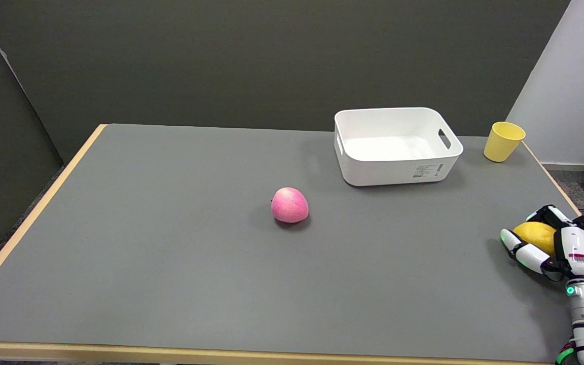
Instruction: Pick up the lemon.
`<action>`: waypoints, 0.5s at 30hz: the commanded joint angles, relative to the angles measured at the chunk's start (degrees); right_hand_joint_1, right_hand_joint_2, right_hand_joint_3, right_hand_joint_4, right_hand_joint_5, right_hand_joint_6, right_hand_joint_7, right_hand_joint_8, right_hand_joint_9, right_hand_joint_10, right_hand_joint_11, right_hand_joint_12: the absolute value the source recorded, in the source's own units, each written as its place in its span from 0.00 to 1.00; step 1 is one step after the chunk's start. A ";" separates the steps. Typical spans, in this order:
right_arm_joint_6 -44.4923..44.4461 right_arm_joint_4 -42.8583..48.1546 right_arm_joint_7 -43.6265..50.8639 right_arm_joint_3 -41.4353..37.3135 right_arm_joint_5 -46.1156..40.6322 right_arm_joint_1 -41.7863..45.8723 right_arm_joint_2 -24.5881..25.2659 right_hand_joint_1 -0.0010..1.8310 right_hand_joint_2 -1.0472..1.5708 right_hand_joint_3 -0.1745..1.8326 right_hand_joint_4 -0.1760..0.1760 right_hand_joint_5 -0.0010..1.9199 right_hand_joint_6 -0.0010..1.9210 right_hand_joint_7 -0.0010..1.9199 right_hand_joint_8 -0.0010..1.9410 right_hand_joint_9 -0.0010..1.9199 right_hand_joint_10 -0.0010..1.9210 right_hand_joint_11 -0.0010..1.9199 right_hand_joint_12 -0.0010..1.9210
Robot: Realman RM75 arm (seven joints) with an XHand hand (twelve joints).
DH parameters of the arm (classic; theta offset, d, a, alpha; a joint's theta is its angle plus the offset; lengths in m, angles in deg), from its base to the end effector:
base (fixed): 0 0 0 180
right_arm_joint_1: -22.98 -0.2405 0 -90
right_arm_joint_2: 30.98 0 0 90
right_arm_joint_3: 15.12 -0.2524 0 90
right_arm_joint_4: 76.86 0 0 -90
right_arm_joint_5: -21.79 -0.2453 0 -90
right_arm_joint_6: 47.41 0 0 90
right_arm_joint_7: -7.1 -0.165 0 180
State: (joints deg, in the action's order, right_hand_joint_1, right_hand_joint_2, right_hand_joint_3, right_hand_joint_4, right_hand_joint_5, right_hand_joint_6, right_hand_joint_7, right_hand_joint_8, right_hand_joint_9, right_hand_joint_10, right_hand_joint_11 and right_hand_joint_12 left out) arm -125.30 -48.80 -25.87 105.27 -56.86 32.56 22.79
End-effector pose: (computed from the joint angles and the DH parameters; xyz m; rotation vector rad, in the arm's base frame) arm -0.3892 -0.1552 0.5717 0.9223 -0.0209 0.5381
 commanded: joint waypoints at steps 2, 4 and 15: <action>-0.34 0.73 -0.96 -7.36 9.61 -1.80 -0.76 0.42 0.69 0.44 0.51 0.31 0.99 0.23 1.00 0.37 1.00 0.08 1.00; -0.36 2.80 -0.96 -9.81 12.58 -1.90 -1.32 0.41 0.68 0.47 0.49 0.28 1.00 0.26 1.00 0.41 1.00 0.12 1.00; 3.63 18.14 -0.49 -17.80 25.46 -5.98 -4.09 0.45 0.69 0.43 0.50 0.28 1.00 0.34 1.00 0.52 1.00 0.31 1.00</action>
State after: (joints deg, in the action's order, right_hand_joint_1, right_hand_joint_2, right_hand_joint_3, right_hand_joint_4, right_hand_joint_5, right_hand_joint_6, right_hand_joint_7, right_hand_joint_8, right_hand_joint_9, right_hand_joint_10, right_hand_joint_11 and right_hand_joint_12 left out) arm -125.26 -45.34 -26.48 97.78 -47.01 31.07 21.75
